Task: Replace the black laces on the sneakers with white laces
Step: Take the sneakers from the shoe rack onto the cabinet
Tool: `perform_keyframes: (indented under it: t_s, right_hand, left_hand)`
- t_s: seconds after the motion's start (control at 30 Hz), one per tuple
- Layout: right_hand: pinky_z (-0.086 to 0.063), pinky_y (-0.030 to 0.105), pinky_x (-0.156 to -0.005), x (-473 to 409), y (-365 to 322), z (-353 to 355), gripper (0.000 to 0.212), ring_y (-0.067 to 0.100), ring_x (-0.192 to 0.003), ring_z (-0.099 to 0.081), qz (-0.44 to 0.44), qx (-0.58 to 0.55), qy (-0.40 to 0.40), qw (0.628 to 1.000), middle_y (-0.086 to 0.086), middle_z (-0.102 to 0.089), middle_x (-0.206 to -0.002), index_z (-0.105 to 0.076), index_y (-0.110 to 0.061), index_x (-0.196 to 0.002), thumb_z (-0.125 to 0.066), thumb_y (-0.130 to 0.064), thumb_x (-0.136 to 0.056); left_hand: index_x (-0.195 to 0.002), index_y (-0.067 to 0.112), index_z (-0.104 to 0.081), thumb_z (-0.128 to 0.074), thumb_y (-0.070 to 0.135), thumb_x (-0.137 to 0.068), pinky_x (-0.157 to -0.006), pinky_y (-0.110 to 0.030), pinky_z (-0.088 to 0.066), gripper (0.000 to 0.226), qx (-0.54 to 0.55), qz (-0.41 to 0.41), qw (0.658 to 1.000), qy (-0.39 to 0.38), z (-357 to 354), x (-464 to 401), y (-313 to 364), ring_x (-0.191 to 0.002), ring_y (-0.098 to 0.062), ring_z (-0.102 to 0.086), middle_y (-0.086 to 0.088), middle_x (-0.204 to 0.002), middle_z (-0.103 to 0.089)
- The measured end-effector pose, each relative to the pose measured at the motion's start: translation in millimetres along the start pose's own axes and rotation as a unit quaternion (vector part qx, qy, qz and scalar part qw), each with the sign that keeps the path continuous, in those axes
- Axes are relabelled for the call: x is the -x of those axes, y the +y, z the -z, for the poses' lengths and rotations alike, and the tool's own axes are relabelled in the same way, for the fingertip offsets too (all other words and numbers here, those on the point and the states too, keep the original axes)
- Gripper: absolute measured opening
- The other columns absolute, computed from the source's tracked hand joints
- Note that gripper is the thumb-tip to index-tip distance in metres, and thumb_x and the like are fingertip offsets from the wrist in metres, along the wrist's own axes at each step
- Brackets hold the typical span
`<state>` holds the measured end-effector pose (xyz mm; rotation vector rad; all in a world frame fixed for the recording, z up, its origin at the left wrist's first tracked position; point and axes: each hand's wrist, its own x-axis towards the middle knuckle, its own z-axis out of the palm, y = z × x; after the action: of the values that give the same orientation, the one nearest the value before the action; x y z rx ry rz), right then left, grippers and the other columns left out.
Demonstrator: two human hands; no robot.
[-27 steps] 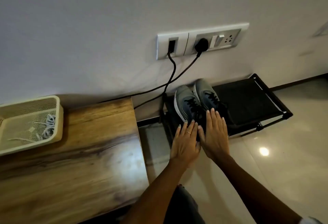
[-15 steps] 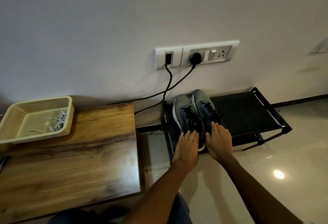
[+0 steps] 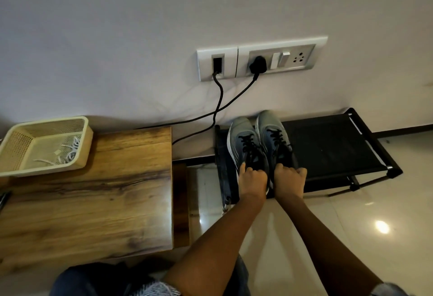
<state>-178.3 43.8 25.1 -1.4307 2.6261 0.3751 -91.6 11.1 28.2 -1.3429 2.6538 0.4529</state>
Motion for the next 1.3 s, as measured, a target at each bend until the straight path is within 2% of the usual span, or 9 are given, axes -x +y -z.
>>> perform_keyframes:
  t_s: [0.2,0.37,0.43,0.57,0.73,1.0,1.1,1.17,1.3]
  right_hand:
    - [-0.028,0.034,-0.079,8.4,-0.2,-1.4,0.011,0.018,-0.082,-0.063,-0.007,-0.044,0.026,0.999,-0.004,-0.067,-0.082,-0.050,-0.024,-0.087,-0.053,-0.013,-0.088]
    - [-0.026,0.035,-0.078,39.3,5.0,-8.8,0.013,0.021,-0.079,-0.061,-0.016,-0.082,0.049,0.995,-0.003,-0.064,-0.075,-0.052,-0.023,-0.081,-0.059,-0.013,-0.081]
    - [-0.025,0.036,-0.076,52.9,7.0,-9.4,0.016,0.023,-0.071,-0.059,-0.018,-0.089,0.071,0.993,0.000,-0.063,-0.067,-0.055,-0.021,-0.078,-0.066,-0.009,-0.075]
    - [-0.023,0.036,-0.072,76.8,11.0,4.0,0.023,0.026,-0.061,-0.057,-0.010,-0.102,0.125,0.987,0.002,-0.059,-0.059,-0.055,-0.018,-0.072,-0.072,-0.003,-0.066]
    - [-0.022,0.036,-0.068,106.5,4.9,30.7,0.036,0.027,-0.051,-0.052,0.035,-0.110,0.200,0.973,0.002,-0.053,-0.051,-0.050,-0.016,-0.063,-0.080,0.001,-0.054]
    - [-0.022,0.036,-0.069,157.3,-40.9,70.9,0.034,0.028,-0.053,-0.055,0.113,-0.121,0.282,0.945,0.004,-0.057,-0.053,-0.052,-0.016,-0.062,-0.083,-0.003,-0.054]
    - [-0.021,0.035,-0.067,174.9,-69.2,83.4,0.033,0.026,-0.050,-0.053,0.162,-0.143,0.304,0.928,0.001,-0.055,-0.051,-0.050,-0.018,-0.061,-0.082,-0.007,-0.057]
    - [-0.020,0.035,-0.066,186.4,-92.4,87.6,0.034,0.026,-0.049,-0.052,0.193,-0.144,0.303,0.922,0.000,-0.053,-0.050,-0.049,-0.018,-0.060,-0.080,-0.007,-0.056]
    - [-0.020,0.035,-0.065,206.5,-140.6,88.2,0.039,0.025,-0.049,-0.052,0.250,-0.128,0.279,0.918,-0.002,-0.051,-0.049,-0.046,-0.022,-0.059,-0.081,-0.007,-0.050]
  left_hand:
    - [-0.099,0.009,-0.066,-0.054,0.020,-0.092,-0.119,-0.036,-0.008,0.017,0.028,-0.019,0.999,0.030,-0.2,13.3,-1.6,-0.102,-0.026,-0.060,-0.011,-0.099,-0.069]
    - [-0.078,0.014,-0.069,-0.070,0.016,-0.079,-0.117,-0.040,-0.017,0.002,0.026,-0.051,0.996,0.067,-3.0,44.6,-3.1,-0.078,-0.022,-0.065,-0.004,-0.071,-0.069]
    - [-0.071,0.015,-0.067,-0.073,0.015,-0.074,-0.117,-0.041,-0.025,0.007,0.044,-0.057,0.995,0.075,1.6,57.3,-1.9,-0.071,-0.020,-0.063,-0.003,-0.063,-0.066]
    - [-0.088,0.008,-0.065,-0.061,0.011,-0.085,-0.121,-0.037,-0.011,0.006,0.058,-0.062,0.993,0.085,22.3,83.3,2.1,-0.086,-0.027,-0.060,-0.012,-0.081,-0.068]
    - [-0.094,0.006,-0.063,-0.055,0.008,-0.089,-0.121,-0.037,-0.007,0.010,0.065,-0.044,0.991,0.109,49.3,122.7,-4.2,-0.093,-0.029,-0.057,-0.014,-0.088,-0.067]
    - [-0.090,0.006,-0.062,-0.065,0.009,-0.083,-0.112,-0.041,-0.031,0.008,0.089,-0.004,0.977,0.195,75.5,199.0,-49.4,-0.091,-0.031,-0.057,-0.015,-0.082,-0.065]
    - [-0.086,0.008,-0.063,-0.069,0.013,-0.078,-0.117,-0.043,-0.025,0.011,0.078,0.024,0.970,0.227,78.0,226.0,-74.9,-0.082,-0.029,-0.058,-0.012,-0.075,-0.065]
    - [-0.082,0.011,-0.063,-0.073,0.014,-0.073,-0.114,-0.044,-0.030,0.013,0.077,0.059,0.964,0.249,78.5,244.6,-94.0,-0.077,-0.027,-0.059,-0.009,-0.069,-0.064]
    - [-0.089,0.012,-0.063,-0.064,0.009,-0.080,-0.117,-0.040,-0.024,0.010,0.110,0.120,0.956,0.244,76.3,282.0,-131.7,-0.088,-0.026,-0.057,-0.009,-0.080,-0.065]
